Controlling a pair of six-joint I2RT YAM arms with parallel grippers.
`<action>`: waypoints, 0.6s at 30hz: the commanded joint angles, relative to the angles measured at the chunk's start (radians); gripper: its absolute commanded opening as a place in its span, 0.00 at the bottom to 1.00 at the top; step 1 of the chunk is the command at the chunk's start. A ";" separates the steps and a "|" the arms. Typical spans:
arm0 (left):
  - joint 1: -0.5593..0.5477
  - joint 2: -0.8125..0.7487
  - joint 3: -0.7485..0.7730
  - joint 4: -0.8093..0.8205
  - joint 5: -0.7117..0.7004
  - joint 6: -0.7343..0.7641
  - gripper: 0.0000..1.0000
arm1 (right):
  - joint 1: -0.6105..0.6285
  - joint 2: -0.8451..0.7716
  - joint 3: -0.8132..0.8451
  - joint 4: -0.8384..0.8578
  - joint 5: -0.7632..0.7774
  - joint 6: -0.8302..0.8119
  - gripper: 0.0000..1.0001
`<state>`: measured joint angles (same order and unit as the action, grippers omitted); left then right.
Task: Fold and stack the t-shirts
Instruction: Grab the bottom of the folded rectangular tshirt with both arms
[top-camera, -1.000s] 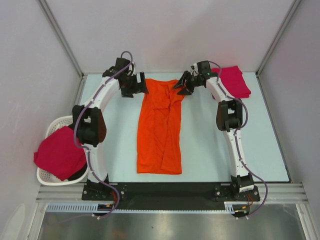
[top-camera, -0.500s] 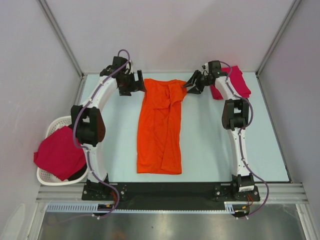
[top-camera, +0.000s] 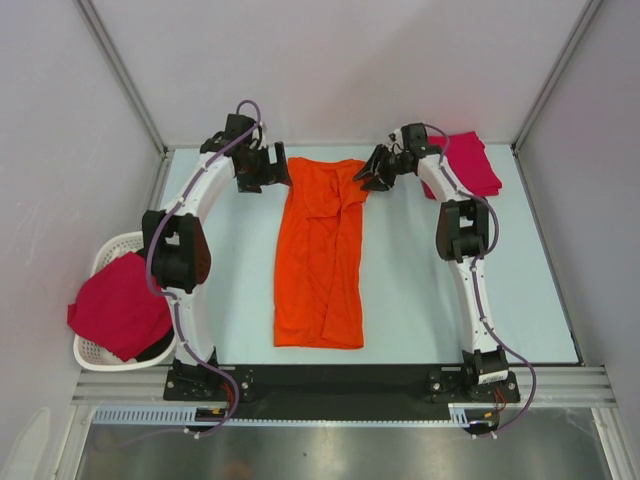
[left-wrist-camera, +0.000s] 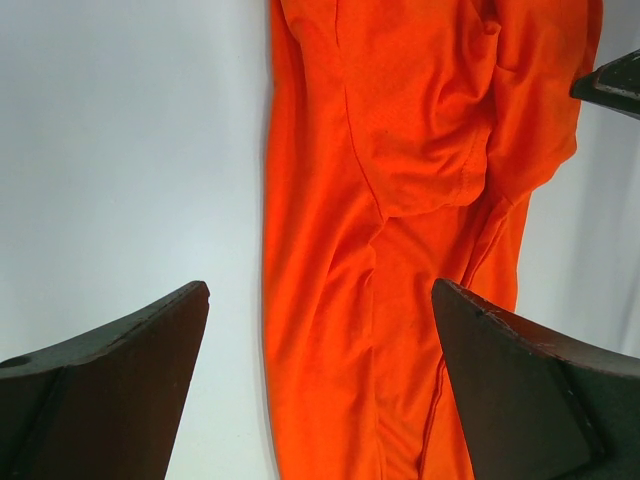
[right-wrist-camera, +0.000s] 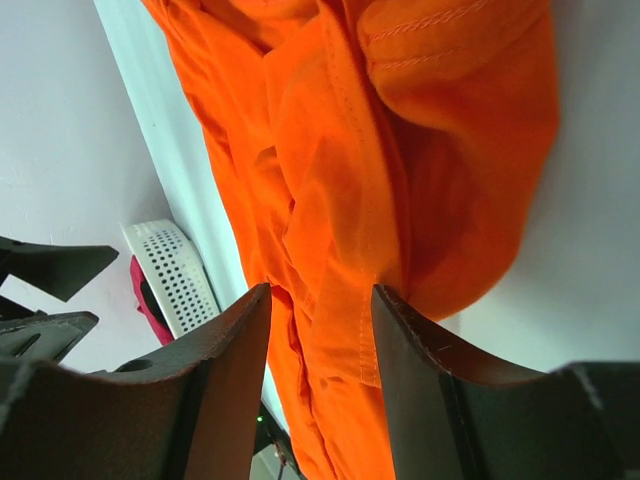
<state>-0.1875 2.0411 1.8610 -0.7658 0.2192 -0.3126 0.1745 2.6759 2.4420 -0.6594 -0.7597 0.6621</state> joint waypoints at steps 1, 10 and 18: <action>0.005 -0.053 -0.005 0.013 -0.004 0.026 1.00 | -0.001 0.015 0.005 0.018 -0.020 0.010 0.50; 0.003 -0.047 -0.005 0.014 0.002 0.023 1.00 | -0.026 -0.001 0.003 0.001 -0.018 -0.013 0.49; 0.005 -0.045 -0.003 0.014 0.000 0.023 1.00 | -0.033 0.012 0.000 0.010 -0.016 -0.006 0.49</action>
<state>-0.1875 2.0411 1.8603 -0.7654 0.2195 -0.3119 0.1436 2.6766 2.4401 -0.6605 -0.7609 0.6544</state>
